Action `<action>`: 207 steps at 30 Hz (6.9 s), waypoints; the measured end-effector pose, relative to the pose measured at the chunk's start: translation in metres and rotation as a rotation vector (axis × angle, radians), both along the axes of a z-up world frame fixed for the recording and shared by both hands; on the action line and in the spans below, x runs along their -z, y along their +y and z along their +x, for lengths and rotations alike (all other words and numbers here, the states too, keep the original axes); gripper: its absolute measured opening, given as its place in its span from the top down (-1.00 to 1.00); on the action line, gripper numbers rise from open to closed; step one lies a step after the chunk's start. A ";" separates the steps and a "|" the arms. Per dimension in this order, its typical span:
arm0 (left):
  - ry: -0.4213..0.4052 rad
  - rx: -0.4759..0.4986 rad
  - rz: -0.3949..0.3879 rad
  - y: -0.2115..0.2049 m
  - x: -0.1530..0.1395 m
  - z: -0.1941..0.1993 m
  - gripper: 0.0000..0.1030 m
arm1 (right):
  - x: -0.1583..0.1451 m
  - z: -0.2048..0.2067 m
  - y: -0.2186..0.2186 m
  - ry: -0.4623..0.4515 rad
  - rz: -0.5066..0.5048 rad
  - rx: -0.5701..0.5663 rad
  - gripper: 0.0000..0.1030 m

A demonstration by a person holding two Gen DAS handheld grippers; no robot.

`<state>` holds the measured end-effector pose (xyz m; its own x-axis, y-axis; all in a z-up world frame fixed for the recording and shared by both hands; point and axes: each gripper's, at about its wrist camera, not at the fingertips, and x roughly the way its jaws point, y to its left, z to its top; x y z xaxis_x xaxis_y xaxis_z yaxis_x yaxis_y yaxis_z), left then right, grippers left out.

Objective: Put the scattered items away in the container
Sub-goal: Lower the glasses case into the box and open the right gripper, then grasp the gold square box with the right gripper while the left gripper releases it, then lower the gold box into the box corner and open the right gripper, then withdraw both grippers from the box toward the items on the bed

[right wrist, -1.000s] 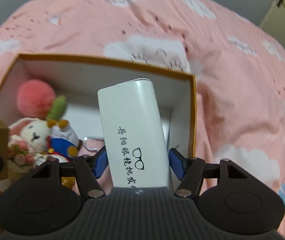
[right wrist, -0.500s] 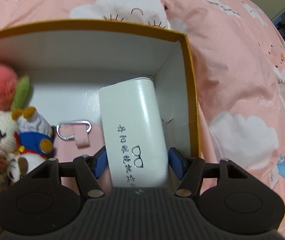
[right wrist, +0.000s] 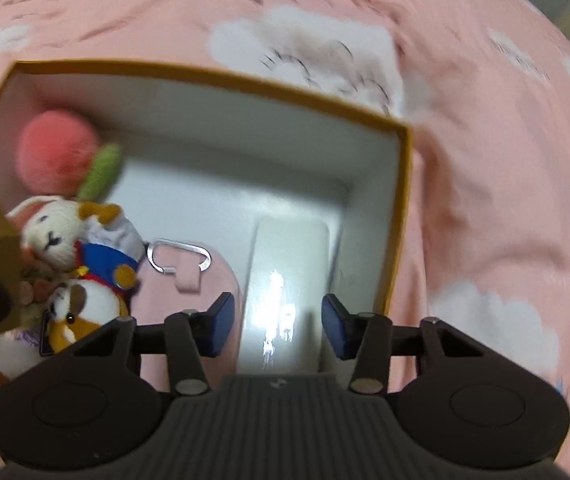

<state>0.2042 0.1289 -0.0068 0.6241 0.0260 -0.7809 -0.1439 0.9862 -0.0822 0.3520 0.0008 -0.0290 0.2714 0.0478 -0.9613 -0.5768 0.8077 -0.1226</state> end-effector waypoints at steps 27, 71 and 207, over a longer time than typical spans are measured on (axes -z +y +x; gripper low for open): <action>0.108 0.061 0.038 -0.007 0.026 0.056 -0.35 | 0.052 0.044 0.034 -0.001 -0.133 -0.325 0.24; 0.019 0.388 0.164 -0.048 0.032 0.005 -0.35 | -0.029 -0.001 -0.011 0.215 0.430 -0.387 -0.08; 0.051 -0.119 -0.025 -0.068 0.026 -0.170 -0.40 | 0.059 -0.263 -0.134 -0.284 0.620 0.224 0.11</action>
